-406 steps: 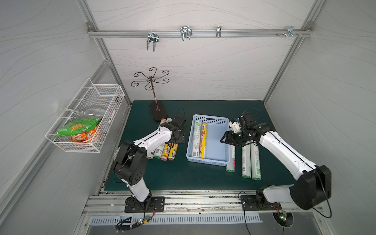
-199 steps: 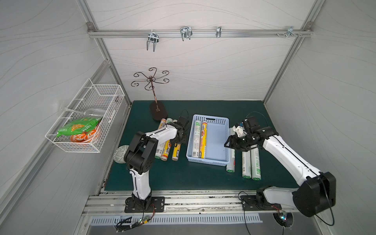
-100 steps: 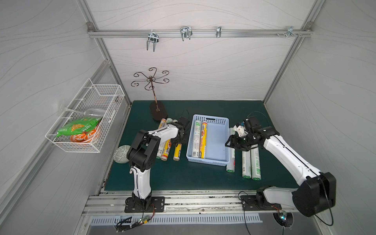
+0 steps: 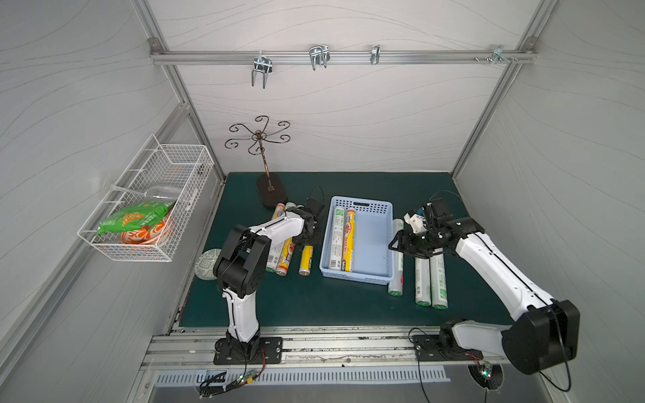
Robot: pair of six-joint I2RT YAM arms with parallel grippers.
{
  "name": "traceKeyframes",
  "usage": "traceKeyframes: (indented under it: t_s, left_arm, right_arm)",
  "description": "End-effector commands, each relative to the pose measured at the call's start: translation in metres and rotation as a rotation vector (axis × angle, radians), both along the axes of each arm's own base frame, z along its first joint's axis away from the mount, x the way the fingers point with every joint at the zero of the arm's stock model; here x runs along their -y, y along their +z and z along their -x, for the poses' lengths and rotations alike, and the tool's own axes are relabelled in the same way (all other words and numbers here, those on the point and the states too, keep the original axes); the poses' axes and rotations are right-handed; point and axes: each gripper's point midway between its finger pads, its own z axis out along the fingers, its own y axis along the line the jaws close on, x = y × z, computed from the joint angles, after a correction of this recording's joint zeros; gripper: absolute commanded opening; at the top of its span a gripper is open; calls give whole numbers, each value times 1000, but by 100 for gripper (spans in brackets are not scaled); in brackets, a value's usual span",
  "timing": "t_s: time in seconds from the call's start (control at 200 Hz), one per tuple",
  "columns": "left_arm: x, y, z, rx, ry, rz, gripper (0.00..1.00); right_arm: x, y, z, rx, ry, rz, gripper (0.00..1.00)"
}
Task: Put the plastic wrap into the basket
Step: Pick up the plastic wrap from the center of the board, then place the plastic wrap in the basket.
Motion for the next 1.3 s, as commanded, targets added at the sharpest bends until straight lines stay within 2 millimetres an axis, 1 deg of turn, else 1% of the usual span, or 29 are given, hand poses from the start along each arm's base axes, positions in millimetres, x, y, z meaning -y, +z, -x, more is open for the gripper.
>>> traceKeyframes:
  t_s: [0.0, 0.135, 0.245, 0.375, 0.42, 0.52, 0.575, 0.695, 0.775, 0.865, 0.965, 1.05, 1.156, 1.296]
  left_arm:
    - [5, 62, -14, 115, 34, 71, 34]
    - [7, 98, -11, 152, 55, 115, 34]
    - [16, 123, -7, 183, 57, 163, 34]
    - [40, 145, 0, 202, 35, 214, 35]
    - [53, 151, 3, 204, 20, 237, 36]
    - [82, 155, 7, 214, -11, 268, 36]
    - [97, 153, 7, 218, -19, 289, 36]
    - [131, 141, 10, 203, -46, 306, 36]
    - [151, 129, 13, 182, -61, 306, 35]
    - [168, 115, 15, 162, -69, 314, 35]
    - [182, 100, 15, 145, -74, 321, 35]
    - [190, 86, 16, 127, -80, 311, 35]
    - [196, 69, 16, 104, -81, 300, 35]
    - [200, 53, 16, 83, -79, 290, 35]
  right_arm:
    - [4, 2, 8, -13, 2, -15, 70]
    - [8, 2, 6, -11, -8, -20, 70]
    - [10, 3, 6, -9, -18, -23, 70]
    - [12, 1, 4, -8, -29, -24, 70]
    - [12, 0, 4, -11, -35, -25, 70]
    - [10, -2, 3, -22, -44, -48, 70]
    - [9, -2, 3, -22, -48, -58, 70]
    - [10, -2, 3, -19, -54, -55, 70]
    - [11, -2, 2, -18, -57, -51, 70]
    - [12, -1, 3, -19, -58, -54, 70]
    - [12, -1, 3, -17, -60, -56, 70]
    - [11, -2, 4, -20, -58, -60, 70]
    - [10, 0, 3, -20, -57, -70, 70]
    - [10, -1, 3, -21, -57, -68, 70]
